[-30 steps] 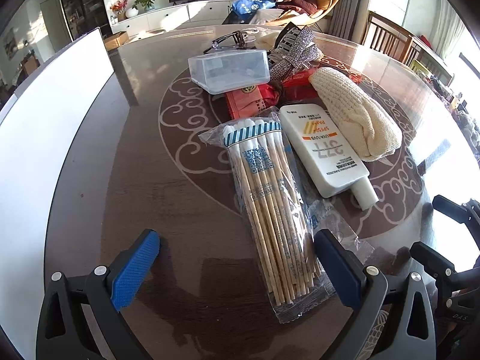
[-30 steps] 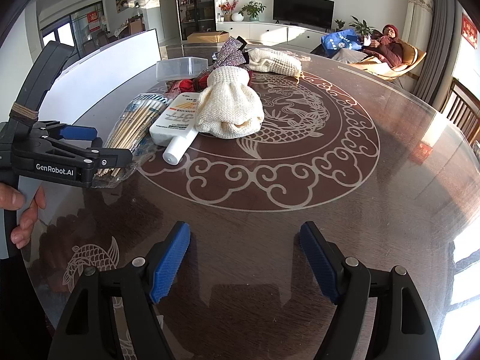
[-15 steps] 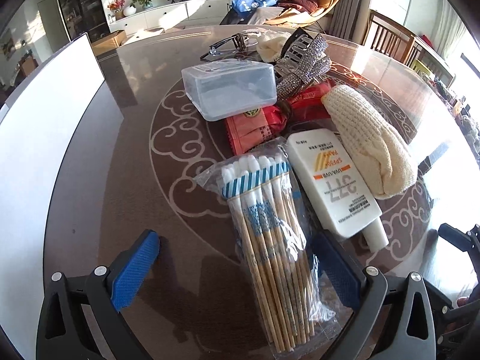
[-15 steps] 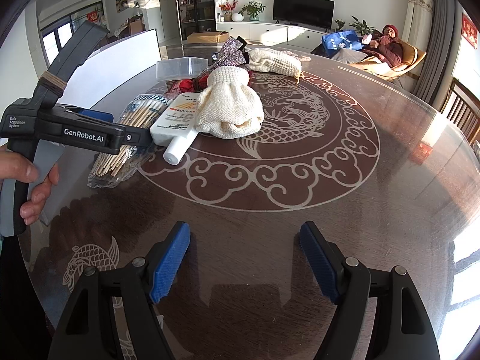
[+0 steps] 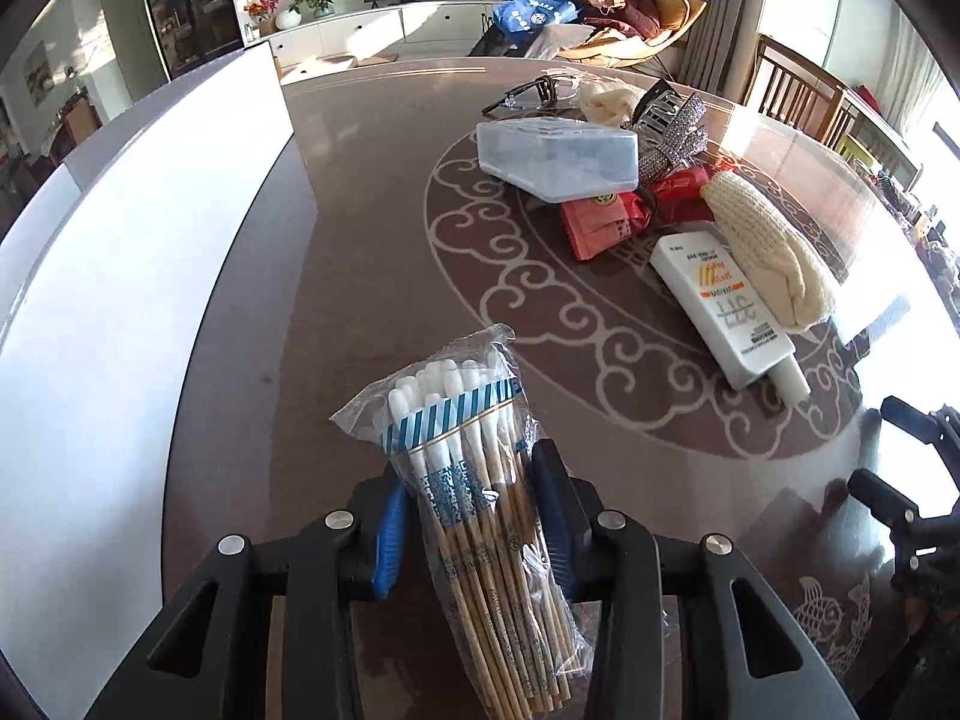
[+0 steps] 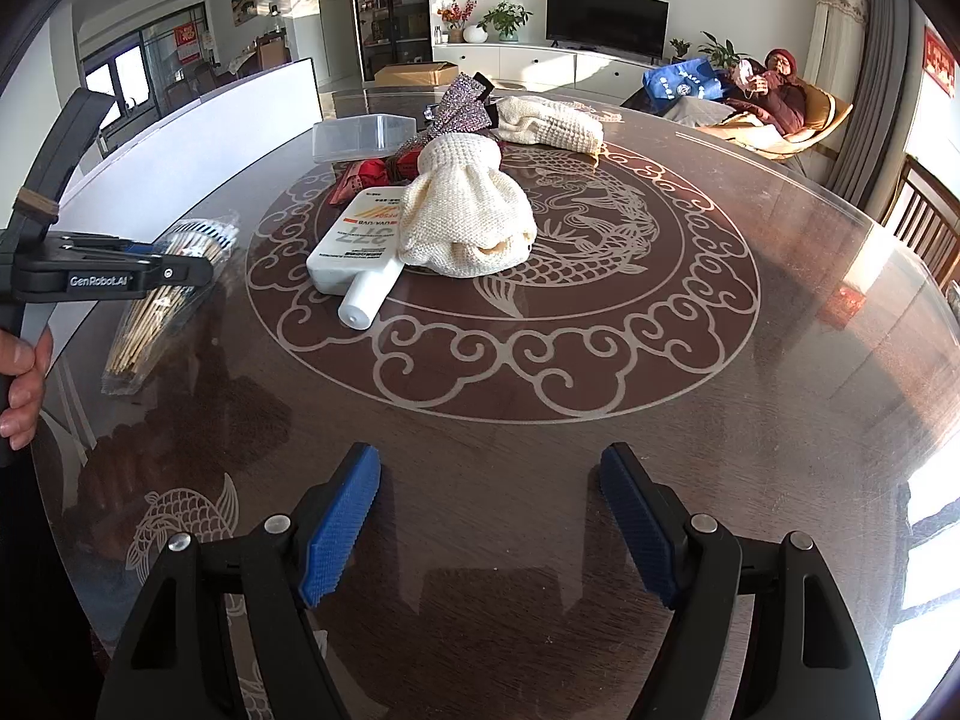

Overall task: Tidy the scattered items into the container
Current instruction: 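Lift the bamboo stick bag with the left tool while the right tool grasps the white sunscreen tube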

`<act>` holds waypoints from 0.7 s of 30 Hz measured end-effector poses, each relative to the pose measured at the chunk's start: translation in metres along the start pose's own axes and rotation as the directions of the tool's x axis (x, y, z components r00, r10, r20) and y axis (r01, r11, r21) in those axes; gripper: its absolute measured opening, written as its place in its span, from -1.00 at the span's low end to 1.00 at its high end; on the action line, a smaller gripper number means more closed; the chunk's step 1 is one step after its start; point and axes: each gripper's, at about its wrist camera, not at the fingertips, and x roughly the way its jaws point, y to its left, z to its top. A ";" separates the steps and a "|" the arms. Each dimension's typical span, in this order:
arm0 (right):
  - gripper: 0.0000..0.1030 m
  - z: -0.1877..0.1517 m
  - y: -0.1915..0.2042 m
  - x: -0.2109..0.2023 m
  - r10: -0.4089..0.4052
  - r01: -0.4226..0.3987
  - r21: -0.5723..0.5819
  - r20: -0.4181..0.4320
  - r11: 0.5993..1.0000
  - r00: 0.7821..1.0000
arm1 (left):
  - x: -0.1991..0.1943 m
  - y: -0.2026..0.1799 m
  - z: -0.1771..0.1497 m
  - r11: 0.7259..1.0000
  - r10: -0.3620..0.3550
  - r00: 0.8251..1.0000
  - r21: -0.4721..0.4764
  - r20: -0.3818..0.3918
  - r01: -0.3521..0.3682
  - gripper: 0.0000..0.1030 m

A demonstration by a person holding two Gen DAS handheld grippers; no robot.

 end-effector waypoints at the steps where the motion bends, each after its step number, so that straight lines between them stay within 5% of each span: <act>1: 0.49 0.000 0.000 0.000 0.000 0.000 0.000 0.000 1.000 1.000 | -0.004 0.004 -0.005 1.000 0.000 1.000 -0.012 0.002 0.000 -0.21; 2: 0.49 0.000 0.000 0.000 0.000 0.000 0.000 0.000 1.000 1.000 | -0.007 0.008 -0.008 1.000 0.002 1.000 -0.026 0.009 -0.002 -0.17; 5: 0.49 0.000 0.000 0.000 0.000 0.000 0.000 0.000 1.000 1.000 | -0.003 0.008 -0.010 0.998 0.038 0.999 -0.048 0.024 -0.037 0.46; 7: 0.49 0.000 0.000 -0.001 0.009 -0.009 0.000 0.008 1.000 1.000 | 0.003 0.002 -0.009 0.997 0.062 0.998 -0.046 0.030 -0.061 0.57; 11: 0.50 -0.007 0.009 -0.009 0.252 -0.253 0.033 0.035 0.967 0.967 | 0.007 0.001 -0.017 0.996 0.059 0.996 -0.064 0.065 -0.055 0.67; 14: 0.52 0.002 0.041 0.000 0.150 -0.150 -0.062 -0.007 0.987 0.989 | 0.008 0.007 -0.019 0.995 0.064 0.995 -0.079 0.073 -0.058 0.84; 21: 0.52 0.075 0.067 0.054 0.110 -0.117 -0.048 -0.131 0.992 0.985 | 0.012 0.013 -0.016 0.993 0.073 0.996 -0.096 0.044 -0.068 1.00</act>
